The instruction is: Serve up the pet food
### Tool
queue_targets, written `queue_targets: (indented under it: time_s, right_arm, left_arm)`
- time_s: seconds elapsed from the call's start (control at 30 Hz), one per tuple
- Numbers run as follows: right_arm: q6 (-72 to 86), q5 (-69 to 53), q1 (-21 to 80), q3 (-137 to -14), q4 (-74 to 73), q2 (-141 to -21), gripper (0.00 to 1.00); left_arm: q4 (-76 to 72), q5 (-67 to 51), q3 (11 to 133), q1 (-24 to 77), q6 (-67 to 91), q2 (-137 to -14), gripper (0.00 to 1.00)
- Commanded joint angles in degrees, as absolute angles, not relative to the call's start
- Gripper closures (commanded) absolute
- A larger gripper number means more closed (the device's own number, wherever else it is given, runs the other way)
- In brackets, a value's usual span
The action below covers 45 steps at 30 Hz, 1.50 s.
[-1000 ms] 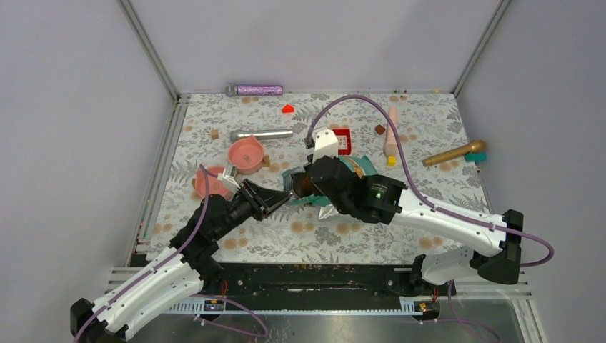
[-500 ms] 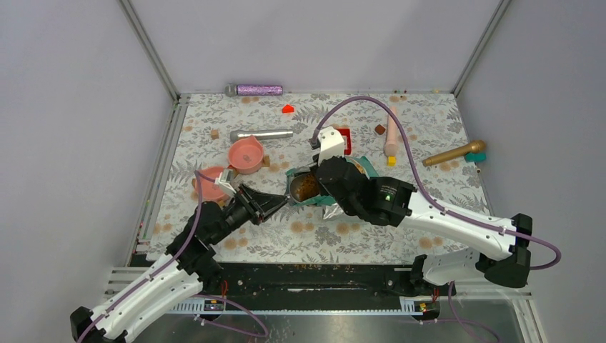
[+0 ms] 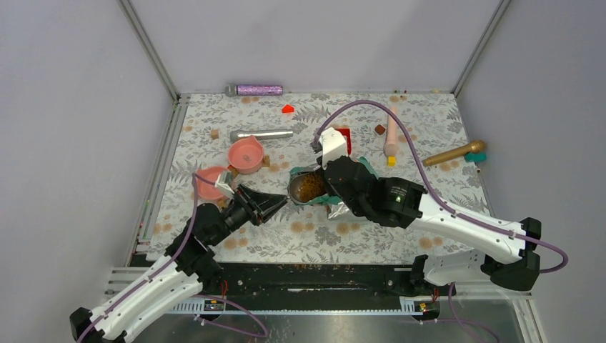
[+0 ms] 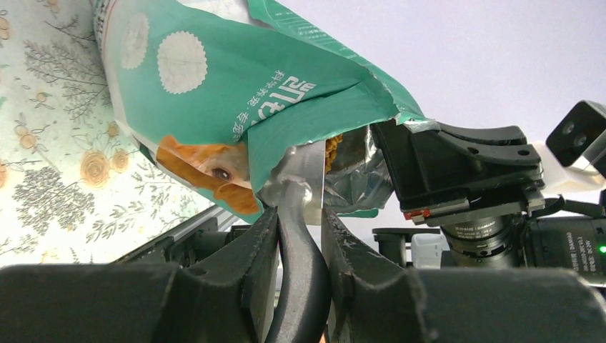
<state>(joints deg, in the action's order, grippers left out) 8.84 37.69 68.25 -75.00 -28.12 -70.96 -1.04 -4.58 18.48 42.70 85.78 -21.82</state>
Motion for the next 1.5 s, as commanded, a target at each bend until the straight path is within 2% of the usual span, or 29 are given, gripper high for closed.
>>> queue_targets:
  time_s: [0.0,0.2,0.33,0.73,1.07,1.23,1.47]
  right_arm:
    - [3.5,42.6,68.7,-78.4,-22.2,-66.0,1.00]
    - [4.2,45.1,68.6,-78.9,-23.3,-66.8,1.00]
    - [3.9,46.0,68.6,-79.9,-24.1,-67.2,1.00]
    - [3.3,48.7,68.1,-79.7,-25.7,-66.7,1.00]
    - [3.7,49.6,68.0,-81.6,-25.2,-67.4,1.00]
    - [4.1,49.9,68.0,-81.4,-25.1,-66.8,1.00]
    - [4.2,49.8,68.0,-83.0,-27.5,-67.3,1.00]
  left_arm:
    - [-18.9,-4.0,20.9,42.3,90.1,-27.2,1.00]
    - [-28.4,-7.4,22.7,42.5,92.9,-35.9,1.00]
    - [-28.6,-7.4,24.2,43.1,92.7,-37.6,1.00]
    - [-20.7,-0.7,19.9,43.1,89.7,-23.9,1.00]
    - [-36.3,-8.2,20.4,43.2,92.5,-36.8,1.00]
    - [-29.0,-4.7,19.7,43.2,91.3,-30.2,1.00]
    - [-9.8,-0.3,23.3,43.2,90.1,-22.5,1.00]
